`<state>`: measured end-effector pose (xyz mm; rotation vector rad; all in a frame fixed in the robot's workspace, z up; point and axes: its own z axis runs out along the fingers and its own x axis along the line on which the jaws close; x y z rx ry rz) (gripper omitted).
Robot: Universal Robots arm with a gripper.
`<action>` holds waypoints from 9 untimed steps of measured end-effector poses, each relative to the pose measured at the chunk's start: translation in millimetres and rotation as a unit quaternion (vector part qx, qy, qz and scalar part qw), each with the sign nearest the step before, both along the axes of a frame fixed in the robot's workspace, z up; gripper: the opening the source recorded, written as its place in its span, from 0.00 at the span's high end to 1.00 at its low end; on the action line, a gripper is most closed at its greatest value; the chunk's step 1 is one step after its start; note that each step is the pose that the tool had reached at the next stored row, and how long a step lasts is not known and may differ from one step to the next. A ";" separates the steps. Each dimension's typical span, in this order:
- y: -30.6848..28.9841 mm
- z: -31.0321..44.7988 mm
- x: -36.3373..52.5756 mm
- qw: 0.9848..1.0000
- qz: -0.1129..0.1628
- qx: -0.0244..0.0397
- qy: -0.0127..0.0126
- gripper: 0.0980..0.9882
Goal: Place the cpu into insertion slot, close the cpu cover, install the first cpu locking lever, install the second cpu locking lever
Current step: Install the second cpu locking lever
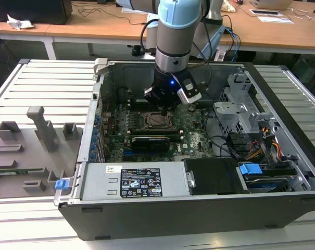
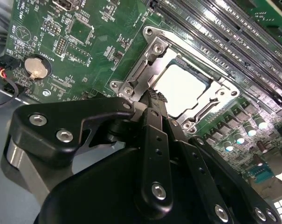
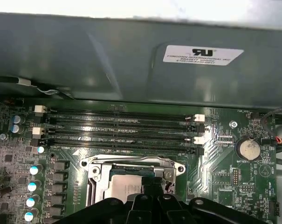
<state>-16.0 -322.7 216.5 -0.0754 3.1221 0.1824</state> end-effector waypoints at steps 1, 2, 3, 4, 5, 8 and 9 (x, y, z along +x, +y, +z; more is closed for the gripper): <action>-0.1 0.8 0.0 1.000 0.000 0.000 0.000 0.99; 0.0 2.3 0.0 1.000 0.000 0.000 0.000 0.99; 0.0 4.8 0.0 1.000 0.000 0.000 0.000 0.99; 0.0 7.7 0.0 1.000 0.000 0.000 0.000 0.99; 0.0 9.9 0.0 1.000 0.000 0.000 0.000 0.99; -0.1 14.8 0.0 1.000 0.000 0.000 0.000 0.99; -0.4 15.1 0.1 1.000 0.000 0.000 0.000 0.99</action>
